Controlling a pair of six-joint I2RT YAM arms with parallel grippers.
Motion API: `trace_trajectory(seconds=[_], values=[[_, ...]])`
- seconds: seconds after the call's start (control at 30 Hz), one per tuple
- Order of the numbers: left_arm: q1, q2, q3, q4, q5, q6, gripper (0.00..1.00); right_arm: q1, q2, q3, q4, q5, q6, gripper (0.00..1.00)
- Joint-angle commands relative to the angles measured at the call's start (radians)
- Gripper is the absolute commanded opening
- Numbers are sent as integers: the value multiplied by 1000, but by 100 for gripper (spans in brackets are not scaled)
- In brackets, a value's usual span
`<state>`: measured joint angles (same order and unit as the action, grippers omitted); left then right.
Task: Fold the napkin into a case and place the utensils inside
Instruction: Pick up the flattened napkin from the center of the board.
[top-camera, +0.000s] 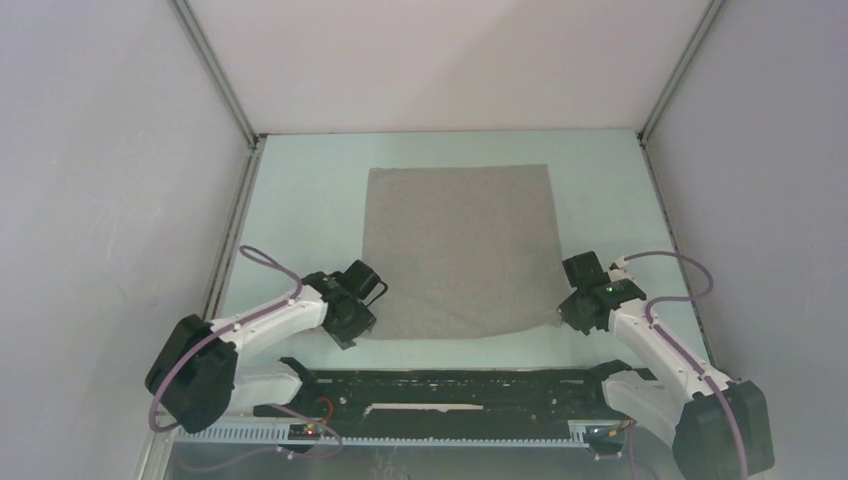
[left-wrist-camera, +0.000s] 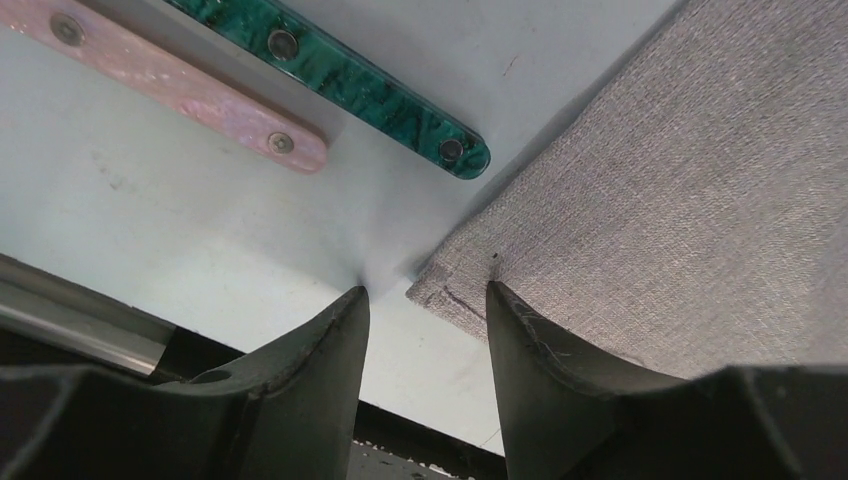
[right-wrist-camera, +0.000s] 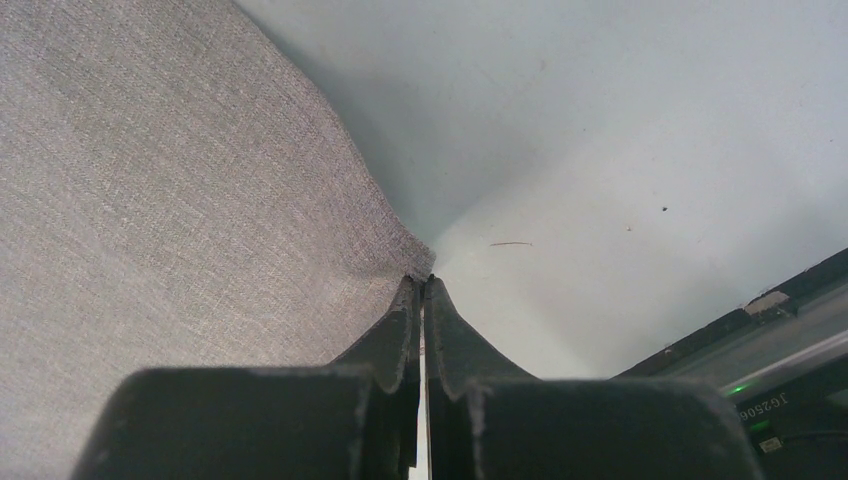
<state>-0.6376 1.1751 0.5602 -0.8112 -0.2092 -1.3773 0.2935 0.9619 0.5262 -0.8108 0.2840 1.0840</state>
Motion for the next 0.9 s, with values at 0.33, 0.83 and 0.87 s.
trace_trajectory(seconds=[0.33, 0.83, 0.87], values=[[-27, 230, 46, -33, -58, -87, 47, 6, -75, 0, -31, 49, -21, 0], [-2, 142, 83, -1, -175, 40, 0, 26, -126, 0, 15, 21, -108, 0], [-3, 115, 97, -3, -192, 60, 0, 32, -129, -2, 41, 6, -135, 0]])
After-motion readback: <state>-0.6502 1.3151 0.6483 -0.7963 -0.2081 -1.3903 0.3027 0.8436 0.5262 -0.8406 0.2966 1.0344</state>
